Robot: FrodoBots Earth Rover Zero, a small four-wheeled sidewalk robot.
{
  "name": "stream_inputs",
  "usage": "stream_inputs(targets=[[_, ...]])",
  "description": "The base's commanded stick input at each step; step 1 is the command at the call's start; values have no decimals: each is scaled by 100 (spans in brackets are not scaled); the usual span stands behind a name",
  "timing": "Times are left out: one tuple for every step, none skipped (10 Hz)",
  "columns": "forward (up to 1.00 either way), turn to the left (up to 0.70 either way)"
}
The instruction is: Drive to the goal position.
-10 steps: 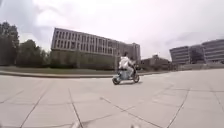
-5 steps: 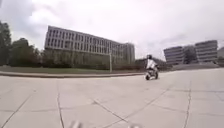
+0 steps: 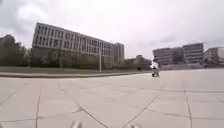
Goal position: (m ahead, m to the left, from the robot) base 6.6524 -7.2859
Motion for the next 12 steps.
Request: stream_inputs(targets=[[70, 0], [70, 0], [70, 0], [70, 0], [70, 0], [70, 0], [70, 0], [70, 0], [70, 0], [70, -1], [70, -3], [70, -27]])
